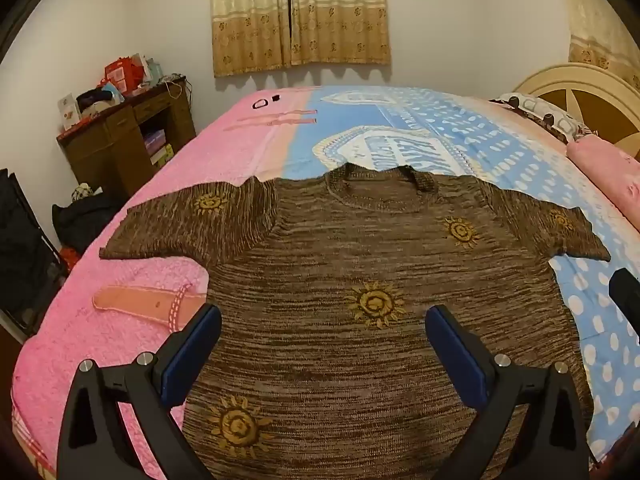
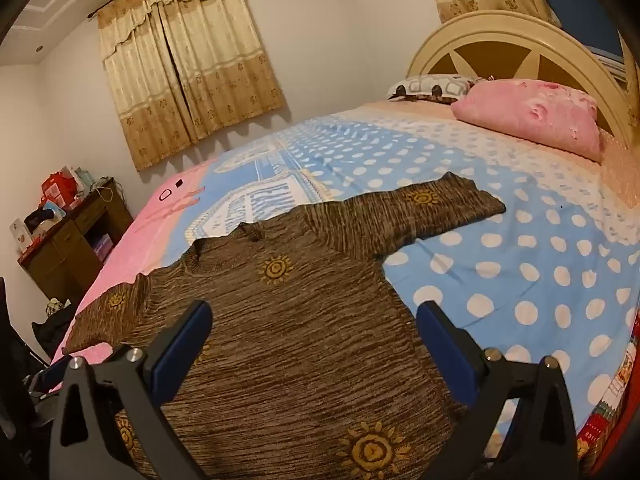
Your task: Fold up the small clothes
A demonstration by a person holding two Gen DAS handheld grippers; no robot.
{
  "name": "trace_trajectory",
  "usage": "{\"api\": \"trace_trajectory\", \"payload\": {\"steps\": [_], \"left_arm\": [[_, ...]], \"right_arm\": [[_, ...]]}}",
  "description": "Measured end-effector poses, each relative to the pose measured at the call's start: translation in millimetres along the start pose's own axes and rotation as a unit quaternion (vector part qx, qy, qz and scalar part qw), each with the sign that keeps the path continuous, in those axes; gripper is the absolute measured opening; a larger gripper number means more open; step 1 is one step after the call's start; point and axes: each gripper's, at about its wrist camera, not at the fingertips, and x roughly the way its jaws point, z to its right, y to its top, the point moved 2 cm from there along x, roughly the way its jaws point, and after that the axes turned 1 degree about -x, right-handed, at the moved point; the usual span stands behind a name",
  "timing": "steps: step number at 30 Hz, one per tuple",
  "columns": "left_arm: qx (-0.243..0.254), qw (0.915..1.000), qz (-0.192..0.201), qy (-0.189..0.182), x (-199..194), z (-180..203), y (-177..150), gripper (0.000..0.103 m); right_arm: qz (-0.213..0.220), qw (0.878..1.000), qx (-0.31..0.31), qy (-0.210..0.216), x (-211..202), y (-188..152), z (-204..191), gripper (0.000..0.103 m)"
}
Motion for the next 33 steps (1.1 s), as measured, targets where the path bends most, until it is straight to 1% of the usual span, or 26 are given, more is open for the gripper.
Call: {"api": "trace_trajectory", "payload": {"steps": [1, 4, 5, 7, 8, 9, 10, 15, 19, 26, 33], "left_arm": [[0.006, 1.0, -0.003, -0.001, 0, 2, 0, 0.102], [0.009, 0.9997, -0.007, 0.02, 0, 7, -1, 0.102], [0.0, 0.9999, -0.013, -0.003, 1, 9, -5, 0.102], [-0.006, 0.9998, -0.015, -0.009, 0, 14, -4, 0.102], [-0.008, 0.9998, -0.015, -0.01, 0, 17, -4, 0.102], [-0.013, 0.9996, -0.015, -0.018, -1, 9, -2, 0.102], [-0.02, 0.9994, -0.011, -0.025, 4, -3, -8, 0.102], [-0.022, 0.9996, -0.011, -0.014, 5, -7, -9, 0.102], [-0.022, 0.9996, -0.009, -0.012, 4, -11, -11, 0.102], [-0.015, 0.9999, -0.003, 0.003, 3, -10, -11, 0.102], [-0.017, 0.9998, -0.006, 0.004, 4, -11, -12, 0.102]], "right_arm": [[0.0, 1.0, -0.001, -0.003, 0, 0, 0, 0.103], [-0.003, 1.0, 0.001, -0.006, 1, 0, 2, 0.103], [-0.005, 1.0, 0.002, -0.009, 1, 0, 3, 0.103], [-0.006, 1.0, 0.008, -0.008, 1, 1, 7, 0.103], [-0.01, 1.0, 0.003, -0.008, 4, 1, 2, 0.103], [-0.01, 1.0, 0.004, -0.008, 4, 1, 3, 0.103], [-0.011, 1.0, 0.005, -0.009, 3, 2, 4, 0.103], [-0.012, 1.0, -0.006, -0.011, 5, -1, 0, 0.103], [-0.012, 1.0, -0.008, -0.011, 5, -2, -1, 0.103], [-0.016, 1.0, -0.005, -0.011, 4, -4, -2, 0.103], [-0.02, 1.0, -0.002, -0.012, 5, -6, 1, 0.103]]}}
